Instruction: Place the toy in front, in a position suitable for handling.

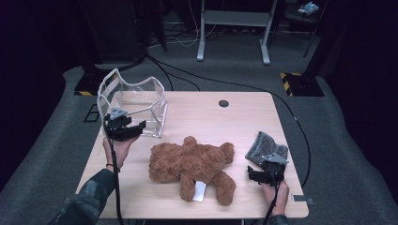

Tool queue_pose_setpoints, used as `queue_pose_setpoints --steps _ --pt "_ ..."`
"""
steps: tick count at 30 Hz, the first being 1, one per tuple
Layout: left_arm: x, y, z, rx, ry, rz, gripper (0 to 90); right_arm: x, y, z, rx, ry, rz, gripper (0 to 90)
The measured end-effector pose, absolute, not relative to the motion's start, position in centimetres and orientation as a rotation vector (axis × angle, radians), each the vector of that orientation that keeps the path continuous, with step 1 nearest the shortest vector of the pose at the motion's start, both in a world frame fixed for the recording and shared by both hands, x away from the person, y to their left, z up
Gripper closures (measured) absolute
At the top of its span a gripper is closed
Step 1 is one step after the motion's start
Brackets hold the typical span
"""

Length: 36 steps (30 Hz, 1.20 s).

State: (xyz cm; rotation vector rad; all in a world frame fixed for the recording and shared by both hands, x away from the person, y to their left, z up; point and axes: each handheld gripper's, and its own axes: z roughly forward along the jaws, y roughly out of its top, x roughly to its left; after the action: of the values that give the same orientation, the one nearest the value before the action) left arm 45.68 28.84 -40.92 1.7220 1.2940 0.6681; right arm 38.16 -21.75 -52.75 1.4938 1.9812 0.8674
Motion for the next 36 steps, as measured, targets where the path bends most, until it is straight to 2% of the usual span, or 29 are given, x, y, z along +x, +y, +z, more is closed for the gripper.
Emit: queue_pose_setpoints --steps 11,15,21,24,26,29,36 --pt "44.8 24.5 -37.5 1.785 1.097 0.820 33.5 38.1 -21.7 -52.7 1.504 1.979 0.869 8.9" --pt "46.2 24.1 -36.8 1.786 1.118 0.849 35.3 38.1 -21.7 -52.7 1.504 1.979 0.869 8.9" --pt "49.0 24.1 -37.5 1.825 1.196 0.802 50.2 38.1 -21.7 -52.7 1.505 1.979 0.870 8.9" --pt "49.7 24.6 -37.7 1.829 1.205 0.792 65.2 38.1 -21.8 -52.7 1.505 1.980 0.871 8.9" --pt "50.0 25.0 -37.8 1.832 1.200 0.767 72.1 38.1 -21.8 -52.7 1.506 1.979 0.871 8.9" --pt "50.3 25.2 -37.6 1.848 1.183 0.781 75.3 38.1 -21.7 -52.7 1.506 1.979 0.870 8.9" --pt "51.4 25.7 -37.5 1.874 1.173 0.807 76.4 38.1 -21.7 -52.7 1.506 1.980 0.868 9.0"
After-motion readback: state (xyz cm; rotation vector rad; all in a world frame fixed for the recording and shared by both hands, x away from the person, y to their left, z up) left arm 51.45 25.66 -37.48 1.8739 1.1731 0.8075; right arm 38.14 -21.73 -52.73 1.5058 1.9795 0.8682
